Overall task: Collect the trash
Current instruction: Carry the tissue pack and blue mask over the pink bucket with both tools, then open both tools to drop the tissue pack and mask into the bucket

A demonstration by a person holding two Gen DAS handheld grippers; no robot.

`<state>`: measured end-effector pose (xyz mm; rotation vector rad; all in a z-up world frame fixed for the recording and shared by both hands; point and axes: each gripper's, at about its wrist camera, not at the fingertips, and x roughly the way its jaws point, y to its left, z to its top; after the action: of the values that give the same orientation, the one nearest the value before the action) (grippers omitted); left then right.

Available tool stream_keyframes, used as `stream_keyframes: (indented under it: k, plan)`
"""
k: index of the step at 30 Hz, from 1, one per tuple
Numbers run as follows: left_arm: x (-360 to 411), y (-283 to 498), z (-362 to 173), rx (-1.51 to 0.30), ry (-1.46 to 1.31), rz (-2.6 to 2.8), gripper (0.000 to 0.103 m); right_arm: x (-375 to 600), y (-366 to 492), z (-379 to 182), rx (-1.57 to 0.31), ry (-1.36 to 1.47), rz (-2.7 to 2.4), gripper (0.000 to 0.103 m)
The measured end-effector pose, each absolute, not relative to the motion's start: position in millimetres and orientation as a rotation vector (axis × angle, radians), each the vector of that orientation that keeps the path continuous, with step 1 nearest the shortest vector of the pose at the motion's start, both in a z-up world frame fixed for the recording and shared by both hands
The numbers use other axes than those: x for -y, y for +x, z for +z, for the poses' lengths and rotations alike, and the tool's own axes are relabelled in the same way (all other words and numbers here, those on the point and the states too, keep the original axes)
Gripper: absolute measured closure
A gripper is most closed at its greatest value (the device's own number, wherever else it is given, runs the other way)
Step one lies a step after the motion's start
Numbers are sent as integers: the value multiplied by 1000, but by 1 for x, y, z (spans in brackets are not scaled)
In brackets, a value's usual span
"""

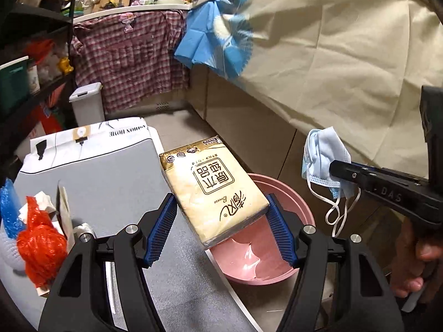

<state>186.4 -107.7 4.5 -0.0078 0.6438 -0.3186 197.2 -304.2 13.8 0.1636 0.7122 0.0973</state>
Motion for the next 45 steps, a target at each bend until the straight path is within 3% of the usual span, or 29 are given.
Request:
stream_keyframes:
  k: [20,23,24,25,27,40,45]
  plan:
    - [129,208,-10,-677,20,-346,39,292,211,2,-735,114,65,93]
    - [134,209,-9,-668,39,-350,37,291,213,-1,-743,109,59,88]
    - [136,210,-9,-666,53,-346,36,290,213,-2,-750,105,54,80]
    - [136,210,-9,-670,60,-341,34,290,214,-3,-755,103,46,65]
    - [133,212,-8,-676,48,-324,33,292,214,-3,-746,108,24,54]
    - [111,200,6,-634,-4,-330,34,293,208,5,-681,107,17,53]
    - [95,188,22,-591,-24,-314,41,287,196,16,-593,104,26,54]
